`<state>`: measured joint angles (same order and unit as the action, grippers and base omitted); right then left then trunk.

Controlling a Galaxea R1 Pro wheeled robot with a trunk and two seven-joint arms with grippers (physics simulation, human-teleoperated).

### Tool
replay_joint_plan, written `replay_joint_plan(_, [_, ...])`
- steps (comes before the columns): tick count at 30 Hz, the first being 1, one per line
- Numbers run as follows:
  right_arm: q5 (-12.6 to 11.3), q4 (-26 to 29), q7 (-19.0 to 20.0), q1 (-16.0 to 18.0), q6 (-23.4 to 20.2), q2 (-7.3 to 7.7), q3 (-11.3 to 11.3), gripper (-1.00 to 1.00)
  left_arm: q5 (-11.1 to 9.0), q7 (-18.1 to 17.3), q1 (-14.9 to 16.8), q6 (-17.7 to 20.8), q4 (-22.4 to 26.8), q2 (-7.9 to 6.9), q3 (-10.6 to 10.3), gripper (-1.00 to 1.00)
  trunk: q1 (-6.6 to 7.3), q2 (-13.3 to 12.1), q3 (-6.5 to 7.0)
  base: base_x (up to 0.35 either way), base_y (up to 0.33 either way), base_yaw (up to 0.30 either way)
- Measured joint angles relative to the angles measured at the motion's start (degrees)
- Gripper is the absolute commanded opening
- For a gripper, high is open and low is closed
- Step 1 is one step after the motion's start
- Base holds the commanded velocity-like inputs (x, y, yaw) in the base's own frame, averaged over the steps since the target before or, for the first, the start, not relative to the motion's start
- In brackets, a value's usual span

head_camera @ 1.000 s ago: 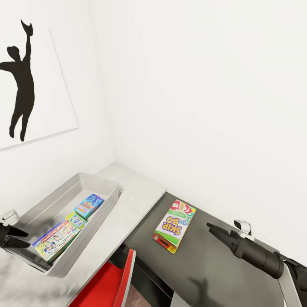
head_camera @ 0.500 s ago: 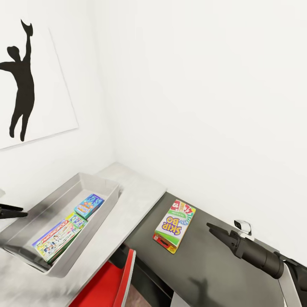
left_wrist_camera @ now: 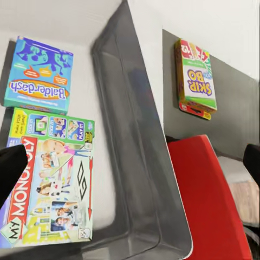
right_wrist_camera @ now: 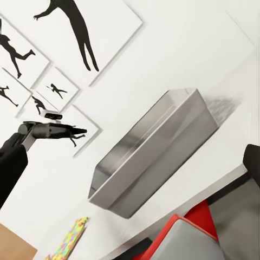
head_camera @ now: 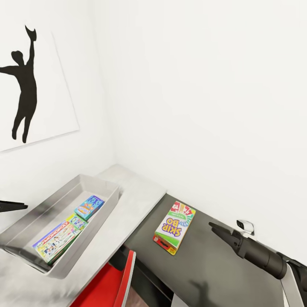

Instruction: Put all the toys in the child's room - the three board games (two on the bed and one on the table), the two jigsaw puzzles on the table, and the tennis ball on the table - inside the toy box on the table in the child's room.

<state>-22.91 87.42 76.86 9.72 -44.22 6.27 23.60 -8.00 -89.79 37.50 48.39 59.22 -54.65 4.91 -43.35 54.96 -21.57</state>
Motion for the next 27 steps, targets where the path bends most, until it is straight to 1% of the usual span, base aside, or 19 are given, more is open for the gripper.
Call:
replay_joint_plan(1, [-0.01, 0.01, 0.02, 0.00, -0.02, 0.00, 0.23, 1.00, -1.14, 0.00, -0.02, -0.01, -1.54, 0.38, 0.02, 1.00, 0.00, 0.00, 0.09, 0.000, 0.000, 0.000])
replay_joint_plan(3, [0.00, 0.02, 0.05, 0.00, -0.03, 0.01, 0.41, 1.00, -2.29, 0.00, -0.01, -0.06, -3.49, 0.69, 0.03, 1.00, 0.00, 0.00, 0.27, 0.000, 0.000, 0.000])
replay_joint_plan(4, [0.02, 0.02, 0.15, 0.00, -0.03, 0.02, 0.55, 1.00, -3.36, 0.00, -0.01, -0.20, -5.51, 0.88, 0.07, 1.00, 0.00, 0.00, 0.36, 0.000, 0.000, 0.000])
replay_joint_plan(6, [0.03, 0.02, 0.29, 0.00, -0.03, 0.00, 0.65, 1.00, -4.63, 0.00, 0.03, -0.42, -7.47, 0.99, 0.09, 1.00, 0.00, 0.00, 0.55, 0.000, 0.000, 0.000])
replay_joint_plan(7, [0.04, 0.03, 0.40, 0.00, -0.04, -0.01, 0.71, 1.00, -6.18, 0.00, 0.02, -0.56, -9.20, 0.98, 0.13, 1.00, 0.00, 0.00, 0.64, 0.000, 0.000, 0.000])
replay_joint_plan(10, [0.06, 0.03, 0.51, 0.00, -0.04, -0.03, 0.77, 1.00, -9.07, 0.00, 0.01, -0.75, -11.62, 0.89, 0.16, 1.00, 0.00, 0.00, 0.91, 0.000, 0.000, 0.000])
replay_joint_plan(11, [0.08, 0.03, 0.53, 0.00, -0.04, -0.03, 0.78, 1.00, -10.86, 0.00, -0.01, -0.98, -13.36, 0.97, 0.16, 1.00, 0.00, 0.00, 1.00, 0.000, 0.000, 0.000])
replay_joint_plan(13, [0.11, 0.03, 0.56, 0.00, -0.04, -0.03, 0.80, 1.00, -12.77, 0.00, -0.02, -1.68, -16.21, 1.18, 0.09, 1.00, 0.00, 0.00, 1.18, 0.000, 0.000, 0.000])
replay_joint_plan(16, [0.12, 0.03, 0.57, 0.00, -0.04, -0.03, 0.81, 1.00, -13.82, 0.00, -0.02, -2.51, -18.75, 1.58, -0.06, 1.00, 0.00, 0.00, 1.46, 0.000, 0.000, 0.000])
replay_joint_plan(17, [0.13, 0.03, 0.58, 0.00, -0.04, -0.04, 0.81, 1.00, -14.20, 0.00, -0.06, -2.86, -20.29, 1.91, -0.11, 1.00, 0.00, 0.00, 1.55, 0.000, 0.000, 0.000])
replay_joint_plan(22, [0.14, 0.03, 0.58, 0.00, 0.03, -0.04, 0.81, 1.00, -14.63, 0.00, -0.67, -3.67, -26.33, 2.47, -0.28, 1.00, 0.00, 0.00, 2.01, 0.000, 0.000, 0.000])
replay_joint_plan(23, [0.14, 0.03, 0.58, 0.00, 0.04, -0.04, 0.81, 1.00, -14.66, 0.00, -1.11, -4.20, -28.21, 2.56, -0.32, 1.00, 0.00, 0.00, 2.09, 0.000, 0.000, 0.000])
replay_joint_plan(25, [0.17, 0.04, 0.59, 0.00, 0.04, -0.05, 0.78, 1.00, -14.78, 0.00, -1.62, -4.86, -29.82, 2.26, -0.38, 1.00, 0.00, 0.00, 2.23, 0.000, 0.000, 0.000])
replay_joint_plan(27, [0.19, 0.07, 0.55, 0.00, 0.06, -0.08, 0.76, 1.00, -14.90, 0.00, -1.83, -5.09, -30.32, 2.04, -0.39, 1.00, 0.00, 0.00, 2.31, 0.000, 0.000, 0.000])
